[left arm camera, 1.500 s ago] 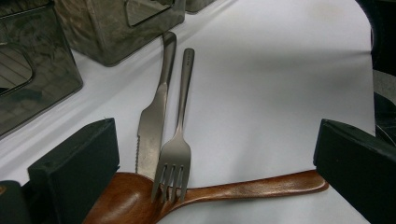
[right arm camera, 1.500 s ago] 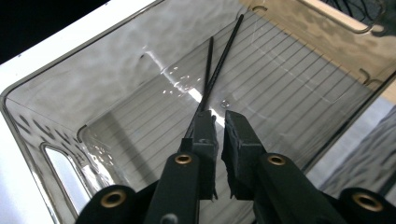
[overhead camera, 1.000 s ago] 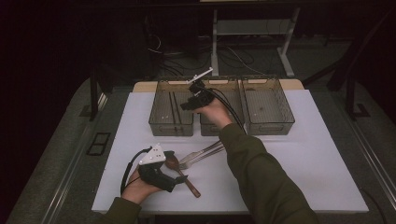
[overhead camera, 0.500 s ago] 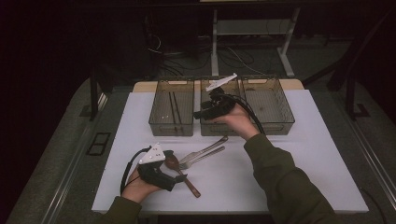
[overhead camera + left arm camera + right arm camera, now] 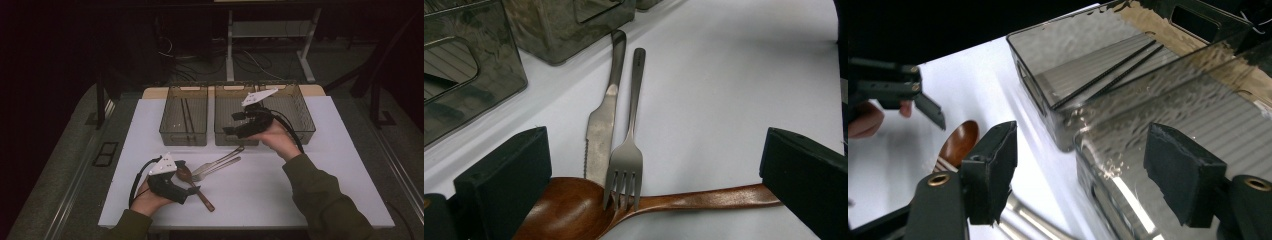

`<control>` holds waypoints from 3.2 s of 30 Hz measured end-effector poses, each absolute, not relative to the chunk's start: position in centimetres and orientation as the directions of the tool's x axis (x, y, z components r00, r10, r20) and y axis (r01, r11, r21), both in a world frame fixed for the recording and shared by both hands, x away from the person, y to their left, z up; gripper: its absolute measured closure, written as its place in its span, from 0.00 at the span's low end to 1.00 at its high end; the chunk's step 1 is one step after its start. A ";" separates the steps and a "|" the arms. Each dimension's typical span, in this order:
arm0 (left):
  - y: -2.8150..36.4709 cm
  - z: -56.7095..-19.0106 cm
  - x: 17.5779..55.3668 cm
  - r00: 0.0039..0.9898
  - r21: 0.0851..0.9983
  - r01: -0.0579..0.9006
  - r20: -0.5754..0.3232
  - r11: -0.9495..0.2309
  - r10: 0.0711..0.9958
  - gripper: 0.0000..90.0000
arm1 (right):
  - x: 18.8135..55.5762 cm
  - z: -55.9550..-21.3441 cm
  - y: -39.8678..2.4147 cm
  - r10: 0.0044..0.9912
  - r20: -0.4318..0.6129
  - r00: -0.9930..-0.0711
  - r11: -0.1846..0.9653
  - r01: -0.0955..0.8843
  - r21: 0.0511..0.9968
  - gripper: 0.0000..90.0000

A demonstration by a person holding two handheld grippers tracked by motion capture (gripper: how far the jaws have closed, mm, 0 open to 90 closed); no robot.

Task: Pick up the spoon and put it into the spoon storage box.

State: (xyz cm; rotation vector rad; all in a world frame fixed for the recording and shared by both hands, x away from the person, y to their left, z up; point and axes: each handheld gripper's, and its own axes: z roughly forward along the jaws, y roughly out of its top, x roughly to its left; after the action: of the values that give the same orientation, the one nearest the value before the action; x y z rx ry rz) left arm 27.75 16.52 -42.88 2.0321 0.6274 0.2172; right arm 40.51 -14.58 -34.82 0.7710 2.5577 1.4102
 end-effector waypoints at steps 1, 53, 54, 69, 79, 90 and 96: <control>16.5 -42.9 27.8 0.851 0.847 0.344 -0.099 -0.405 0.516 0.00 | 40.3 -34.9 -15.0 0.485 0.136 -0.864 0.431 0.372 0.822 0.32; 15.0 -42.4 26.6 0.889 0.834 0.329 -0.116 -0.442 0.443 0.56 | 26.8 -43.8 -30.5 0.668 0.138 -0.731 0.337 0.463 0.820 0.15; 14.8 -42.4 26.7 0.895 0.823 0.328 -0.113 -0.464 0.432 0.62 | 26.8 -43.9 -30.4 0.668 0.133 -0.733 0.342 0.461 0.819 0.15; 12.1 -44.2 26.9 0.902 0.708 0.385 -0.153 -0.592 0.404 0.98 | 26.8 -44.0 -30.4 0.663 0.136 -0.736 0.349 0.465 0.814 0.15; 12.2 -44.4 26.8 0.905 0.675 0.386 -0.146 -0.629 0.399 0.98 | 26.8 -44.0 -30.3 0.660 0.139 -0.738 0.353 0.468 0.810 0.15; 13.7 -44.2 26.5 0.884 0.651 0.420 -0.138 -0.632 0.446 0.98 | 26.8 -44.0 -30.4 0.659 0.139 -0.739 0.351 0.466 0.812 0.15; 14.9 -44.1 26.3 0.864 0.641 0.448 -0.132 -0.623 0.485 0.98 | 26.8 -44.0 -30.4 0.659 0.140 -0.739 0.350 0.466 0.813 0.15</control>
State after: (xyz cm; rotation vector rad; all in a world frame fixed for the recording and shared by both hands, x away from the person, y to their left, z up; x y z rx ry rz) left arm 26.28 14.88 -44.09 2.3339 0.6718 0.0693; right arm 26.85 -30.40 -43.97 1.0166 2.3985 1.3366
